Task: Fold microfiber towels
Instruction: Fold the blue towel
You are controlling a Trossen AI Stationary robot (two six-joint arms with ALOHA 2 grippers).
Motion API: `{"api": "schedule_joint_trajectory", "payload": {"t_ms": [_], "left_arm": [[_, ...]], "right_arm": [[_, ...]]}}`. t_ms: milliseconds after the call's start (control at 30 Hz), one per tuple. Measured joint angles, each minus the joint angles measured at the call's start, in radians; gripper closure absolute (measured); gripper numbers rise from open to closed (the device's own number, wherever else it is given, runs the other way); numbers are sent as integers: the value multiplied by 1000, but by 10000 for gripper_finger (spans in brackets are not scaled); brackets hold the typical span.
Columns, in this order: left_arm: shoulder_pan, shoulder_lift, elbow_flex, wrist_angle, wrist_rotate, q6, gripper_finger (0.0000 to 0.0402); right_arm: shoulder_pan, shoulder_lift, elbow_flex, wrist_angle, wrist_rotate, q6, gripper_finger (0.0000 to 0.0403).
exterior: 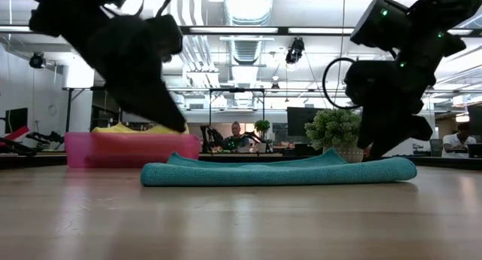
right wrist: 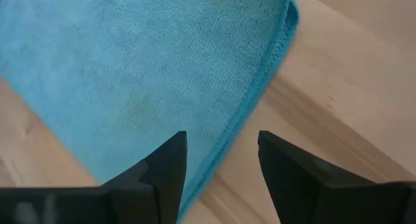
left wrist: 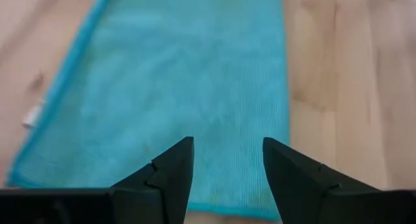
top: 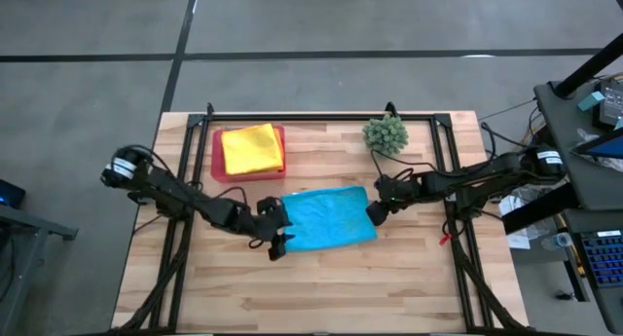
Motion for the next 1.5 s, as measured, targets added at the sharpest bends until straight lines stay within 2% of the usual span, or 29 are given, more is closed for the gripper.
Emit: {"api": "schedule_joint_trajectory", "payload": {"t_ms": [233, 533, 800, 933, 1067, 1167, 1333, 1500], "left_arm": [[-13, 77, 16, 14, -3, -2, 233], [-13, 79, 13, 11, -5, -2, 233], [-13, 79, 13, 13, -5, -2, 233], [-13, 79, 13, 13, -5, -1, 233], [-20, 60, 13, -24, -5, -2, 233], [-37, 25, 20, -117, -3, -15, 233], [-67, 5, 2, -190, -2, -78, 233], [-72, 55, -4, -104, -9, -105, 233]], "right_arm": [[0, 66, -20, 89, 1, 15, 222], [0, 178, -22, 239, -2, 12, 222], [0, 247, -21, 415, -61, 11, 228], [0, 253, -20, 415, -56, 8, 265], [0, 232, -20, 411, -55, 0, 330], [0, 200, -20, 381, -55, -10, 381], [0, 137, 11, 253, -17, -6, 390], [4, 137, 83, 201, 13, -7, 390]]}}
